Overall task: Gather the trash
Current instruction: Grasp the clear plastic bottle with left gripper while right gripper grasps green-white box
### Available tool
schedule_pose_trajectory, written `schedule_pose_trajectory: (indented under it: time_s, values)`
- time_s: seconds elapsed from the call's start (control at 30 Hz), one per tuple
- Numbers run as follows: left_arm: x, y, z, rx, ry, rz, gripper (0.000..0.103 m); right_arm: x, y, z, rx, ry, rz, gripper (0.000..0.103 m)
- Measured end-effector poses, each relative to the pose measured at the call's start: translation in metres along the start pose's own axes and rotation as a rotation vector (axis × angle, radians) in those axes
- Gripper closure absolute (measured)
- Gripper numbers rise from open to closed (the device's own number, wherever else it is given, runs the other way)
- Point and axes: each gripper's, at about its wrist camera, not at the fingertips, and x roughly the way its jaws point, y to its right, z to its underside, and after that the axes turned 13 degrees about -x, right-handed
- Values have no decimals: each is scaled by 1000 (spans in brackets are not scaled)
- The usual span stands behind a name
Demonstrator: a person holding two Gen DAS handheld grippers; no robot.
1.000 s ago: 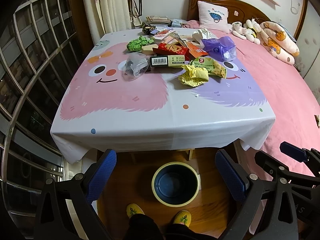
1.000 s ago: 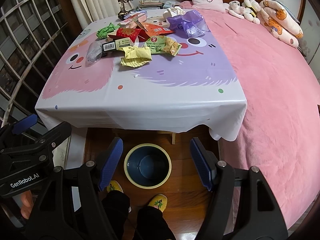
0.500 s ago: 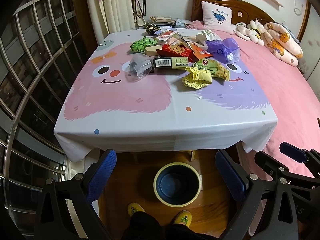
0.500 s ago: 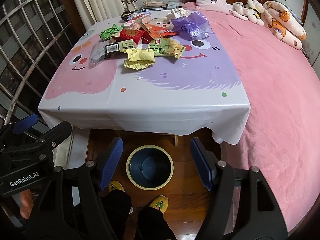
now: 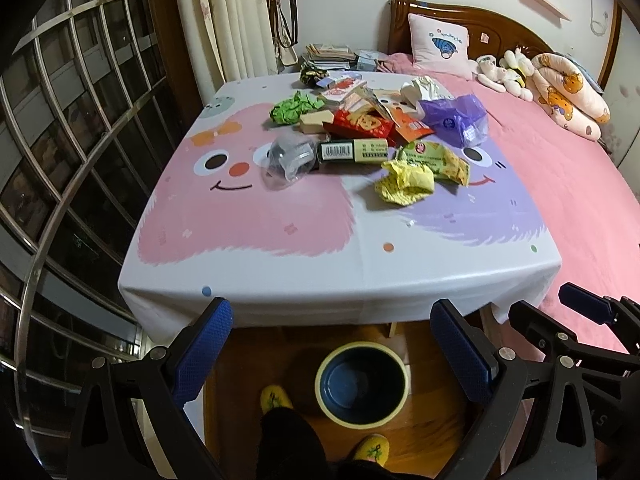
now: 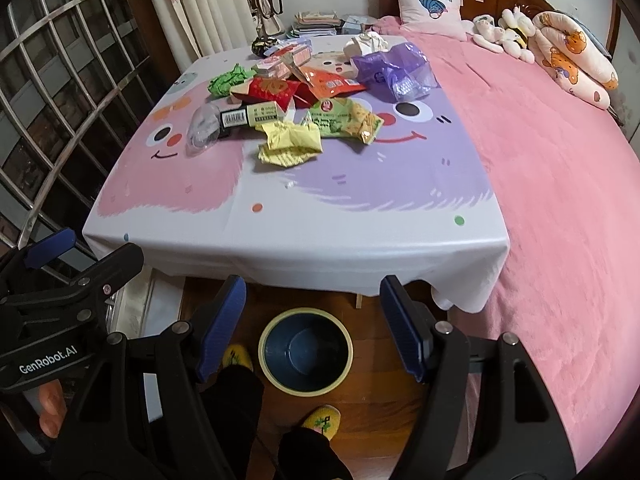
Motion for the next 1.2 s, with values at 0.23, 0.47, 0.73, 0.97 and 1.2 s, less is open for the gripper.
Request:
schedule_pose_trajectory:
  time_s: [0.23, 0.47, 0.73, 0.97, 1.2]
  values:
    - [18, -15, -41, -19, 23, 19, 2, 17, -3, -33, 32, 0, -8, 36]
    - [52, -28, -104, 27, 10, 42, 2, 42, -11, -76, 92, 4, 2, 36]
    - [110, -53, -176, 59, -86, 92, 2, 85, -18, -124, 169, -22, -12, 37]
    - [165, -74, -226, 78, -165, 112, 3, 117, -14, -163, 304, -23, -39, 41]
    - [209, -79, -260, 101, -235, 133, 24, 146, -23, -195, 417, -39, -112, 45]
